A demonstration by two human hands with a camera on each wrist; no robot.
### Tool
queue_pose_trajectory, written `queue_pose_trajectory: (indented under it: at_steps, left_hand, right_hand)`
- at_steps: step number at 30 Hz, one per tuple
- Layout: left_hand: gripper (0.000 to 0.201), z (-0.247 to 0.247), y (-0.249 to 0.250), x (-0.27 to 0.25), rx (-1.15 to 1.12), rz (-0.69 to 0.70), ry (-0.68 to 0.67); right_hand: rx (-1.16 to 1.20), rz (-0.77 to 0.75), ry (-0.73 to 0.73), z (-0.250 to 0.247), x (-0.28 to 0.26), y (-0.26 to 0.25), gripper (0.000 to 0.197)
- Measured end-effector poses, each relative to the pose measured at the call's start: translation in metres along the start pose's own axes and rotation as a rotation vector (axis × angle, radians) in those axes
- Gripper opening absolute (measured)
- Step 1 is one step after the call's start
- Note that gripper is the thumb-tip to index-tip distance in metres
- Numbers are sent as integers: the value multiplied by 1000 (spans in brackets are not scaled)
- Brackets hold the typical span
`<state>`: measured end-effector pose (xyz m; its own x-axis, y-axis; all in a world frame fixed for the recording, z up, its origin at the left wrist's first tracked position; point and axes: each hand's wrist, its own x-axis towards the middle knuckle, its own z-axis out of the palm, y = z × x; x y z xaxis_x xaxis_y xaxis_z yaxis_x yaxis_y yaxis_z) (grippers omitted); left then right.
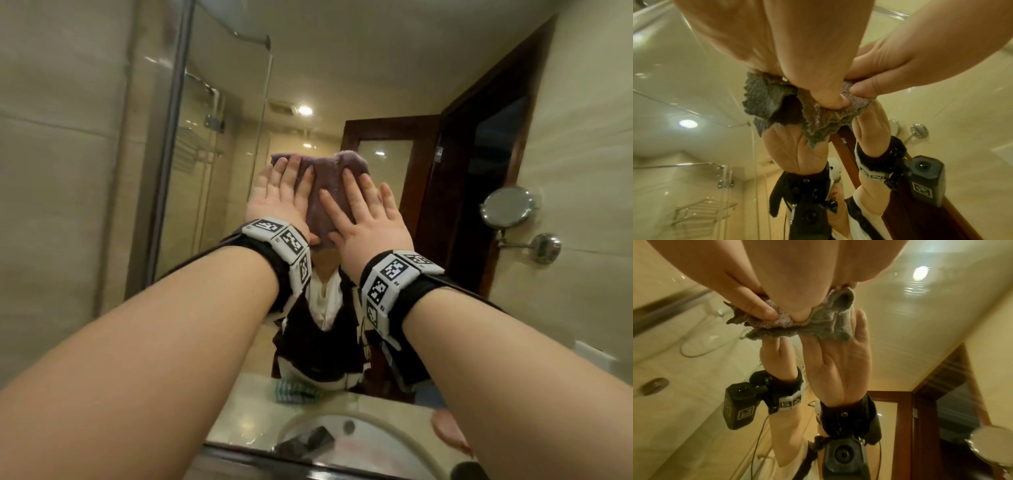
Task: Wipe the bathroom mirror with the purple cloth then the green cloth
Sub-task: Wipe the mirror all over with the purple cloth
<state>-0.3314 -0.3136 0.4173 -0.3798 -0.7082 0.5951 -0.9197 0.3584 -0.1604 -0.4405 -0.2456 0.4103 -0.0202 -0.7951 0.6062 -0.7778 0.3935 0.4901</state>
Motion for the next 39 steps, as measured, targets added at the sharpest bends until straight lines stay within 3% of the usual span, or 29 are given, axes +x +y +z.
queue_pose_trajectory:
  at_steps: [11,17,22,29,39]
  left_hand:
    - [92,-3,-99,8,160,-200,-102]
    - [79,-1,-127,14,273,-194,-115]
    - [84,-1,-126,15,345,-193,-144]
    - [102,-10,-118,17,264,-243,-157]
    - [102,-34,-67,32,248,-190,-81]
  right_hand:
    - [51,-122,45,-42,63,-93,64]
    - [73,-139,100,-48,81,-119,62]
    - [38,-146,139,-45,82,-116,59]
    - [-12,-178,167,-48,86,-95,58]
    - [26,-81,148,-40,72,-39,59]
